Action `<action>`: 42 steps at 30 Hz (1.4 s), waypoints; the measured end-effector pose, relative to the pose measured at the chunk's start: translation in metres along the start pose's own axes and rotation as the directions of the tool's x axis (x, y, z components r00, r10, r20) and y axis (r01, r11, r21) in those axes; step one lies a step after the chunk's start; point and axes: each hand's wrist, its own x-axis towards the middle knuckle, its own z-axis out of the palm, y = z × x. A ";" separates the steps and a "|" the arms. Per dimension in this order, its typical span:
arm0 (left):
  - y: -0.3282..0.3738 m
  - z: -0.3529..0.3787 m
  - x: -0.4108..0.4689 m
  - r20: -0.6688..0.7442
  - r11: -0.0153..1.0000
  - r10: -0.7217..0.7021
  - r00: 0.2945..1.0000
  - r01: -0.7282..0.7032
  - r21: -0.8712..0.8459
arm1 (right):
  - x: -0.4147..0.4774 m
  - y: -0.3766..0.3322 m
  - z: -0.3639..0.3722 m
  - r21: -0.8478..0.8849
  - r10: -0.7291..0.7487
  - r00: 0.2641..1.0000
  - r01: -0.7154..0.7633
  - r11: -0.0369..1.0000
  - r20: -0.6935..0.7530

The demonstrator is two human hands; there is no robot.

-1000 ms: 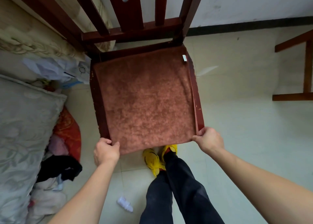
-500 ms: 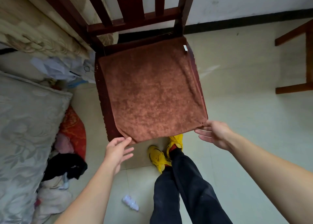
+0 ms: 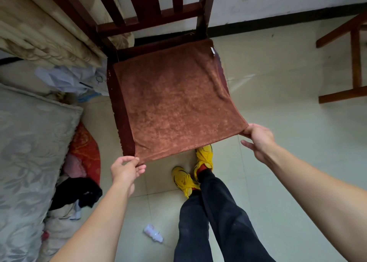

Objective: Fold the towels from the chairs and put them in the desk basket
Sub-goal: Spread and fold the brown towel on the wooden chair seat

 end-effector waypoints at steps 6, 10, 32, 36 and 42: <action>-0.003 -0.003 -0.005 0.030 0.999 0.003 1.000 -0.005 0.044 | 0.009 0.009 -0.006 -0.278 -0.083 0.993 0.102 0.955 0.080; -0.009 -0.008 -0.001 -0.020 0.998 -0.003 1.000 0.005 0.070 | 0.018 0.019 -0.014 -0.410 -0.030 0.993 0.075 0.909 0.116; 0.072 -0.009 0.012 0.031 0.957 -0.125 0.992 0.129 -0.258 | -0.013 -0.068 0.017 0.145 0.000 0.987 -0.023 0.989 0.160; 0.121 0.000 0.032 0.133 0.913 -0.126 0.983 0.167 -0.373 | 0.007 -0.115 0.047 0.232 0.011 0.978 -0.061 0.971 0.210; 0.178 0.029 0.069 0.160 0.871 -0.154 0.975 0.211 -0.444 | 0.051 -0.163 0.095 0.332 0.032 0.968 -0.116 0.936 0.248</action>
